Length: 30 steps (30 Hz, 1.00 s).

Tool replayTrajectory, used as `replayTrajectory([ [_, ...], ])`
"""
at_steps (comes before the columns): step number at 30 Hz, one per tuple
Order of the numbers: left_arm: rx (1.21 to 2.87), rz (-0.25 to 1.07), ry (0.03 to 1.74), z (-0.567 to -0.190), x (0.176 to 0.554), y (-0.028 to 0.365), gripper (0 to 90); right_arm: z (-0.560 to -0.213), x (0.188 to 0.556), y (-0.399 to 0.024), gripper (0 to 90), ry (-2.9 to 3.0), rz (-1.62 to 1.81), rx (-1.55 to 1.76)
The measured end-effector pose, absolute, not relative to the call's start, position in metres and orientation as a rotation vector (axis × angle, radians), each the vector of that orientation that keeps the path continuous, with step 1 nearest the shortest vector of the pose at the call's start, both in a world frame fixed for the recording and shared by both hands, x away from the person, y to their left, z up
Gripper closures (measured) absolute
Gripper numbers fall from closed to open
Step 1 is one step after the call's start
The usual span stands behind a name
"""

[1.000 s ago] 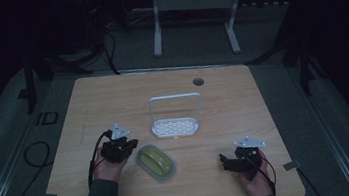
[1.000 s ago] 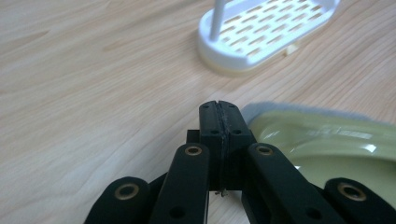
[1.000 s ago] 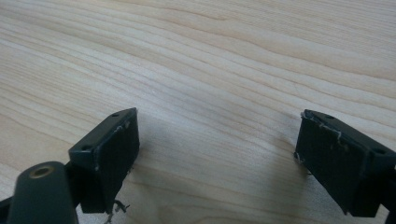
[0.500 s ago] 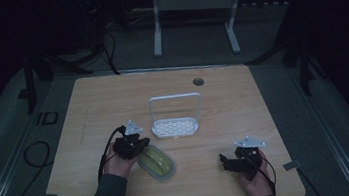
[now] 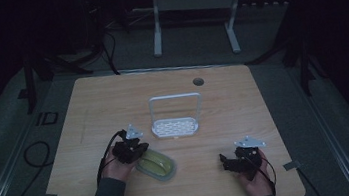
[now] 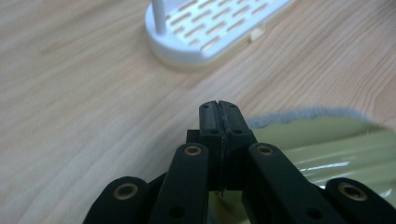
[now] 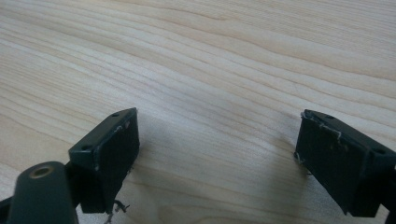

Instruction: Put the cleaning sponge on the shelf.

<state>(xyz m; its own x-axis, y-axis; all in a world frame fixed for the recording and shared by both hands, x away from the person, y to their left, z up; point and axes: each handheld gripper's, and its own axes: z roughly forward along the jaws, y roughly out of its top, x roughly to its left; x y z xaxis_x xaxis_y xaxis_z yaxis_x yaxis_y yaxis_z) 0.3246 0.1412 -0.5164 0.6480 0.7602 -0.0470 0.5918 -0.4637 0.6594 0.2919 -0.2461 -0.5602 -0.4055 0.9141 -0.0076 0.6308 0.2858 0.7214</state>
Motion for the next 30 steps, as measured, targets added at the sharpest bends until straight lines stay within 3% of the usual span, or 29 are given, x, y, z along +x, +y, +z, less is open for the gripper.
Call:
replayTrajectory([
  [13, 2.189, 0.297, 1.093, -0.525, 0.291, 0.164, 88.9, -0.56, 0.292, -0.246, 13.1, 2.139, 0.906, 1.385],
  [30, 2.217, 0.247, 0.992, -0.505, 0.269, 0.147, 86.3, -0.56, 0.292, -0.246, 13.1, 2.139, 0.905, 1.386],
])
